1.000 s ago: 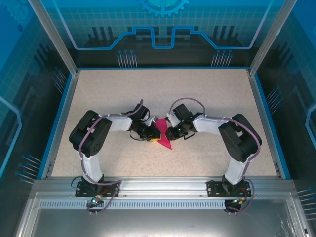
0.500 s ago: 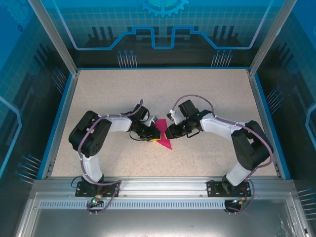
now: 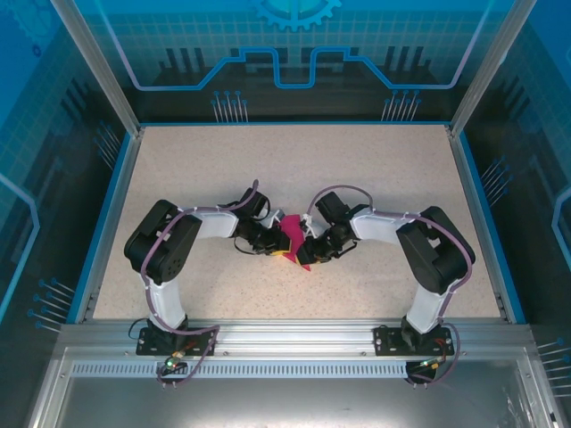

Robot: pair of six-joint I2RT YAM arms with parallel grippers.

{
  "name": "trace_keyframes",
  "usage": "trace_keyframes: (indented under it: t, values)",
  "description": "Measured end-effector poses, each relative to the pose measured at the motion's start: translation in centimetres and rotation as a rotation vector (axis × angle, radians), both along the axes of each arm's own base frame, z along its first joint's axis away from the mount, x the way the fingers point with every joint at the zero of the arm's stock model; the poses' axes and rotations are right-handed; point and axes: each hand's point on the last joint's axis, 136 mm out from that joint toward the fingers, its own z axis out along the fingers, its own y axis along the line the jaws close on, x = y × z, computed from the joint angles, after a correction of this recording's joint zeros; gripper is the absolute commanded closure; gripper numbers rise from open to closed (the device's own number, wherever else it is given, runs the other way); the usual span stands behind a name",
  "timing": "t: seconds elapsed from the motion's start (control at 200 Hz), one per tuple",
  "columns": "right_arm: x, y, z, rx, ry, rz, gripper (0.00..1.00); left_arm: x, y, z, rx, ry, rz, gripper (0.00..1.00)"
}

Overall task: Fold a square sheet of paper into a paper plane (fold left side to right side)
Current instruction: Third fold the triangle at the center of the table.

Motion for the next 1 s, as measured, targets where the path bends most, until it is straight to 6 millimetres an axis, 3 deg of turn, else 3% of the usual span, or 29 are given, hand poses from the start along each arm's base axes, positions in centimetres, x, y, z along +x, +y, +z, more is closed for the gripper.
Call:
trace_keyframes:
  t: [0.455,0.835,1.0]
  values:
    - [-0.7,-0.6,-1.6,-0.072,0.029,0.005,0.74,0.0,0.0,0.0,0.002,-0.001,0.0,0.82]
    - [-0.8,-1.4,-2.2,-0.13,0.027,-0.012,0.89,0.0,0.0,0.0,0.005,0.0,-0.003,0.82]
    - [-1.4,-2.0,-2.1,-0.147,0.033,-0.014,0.91,-0.1,0.1,0.0,0.005,-0.001,-0.004,0.82]
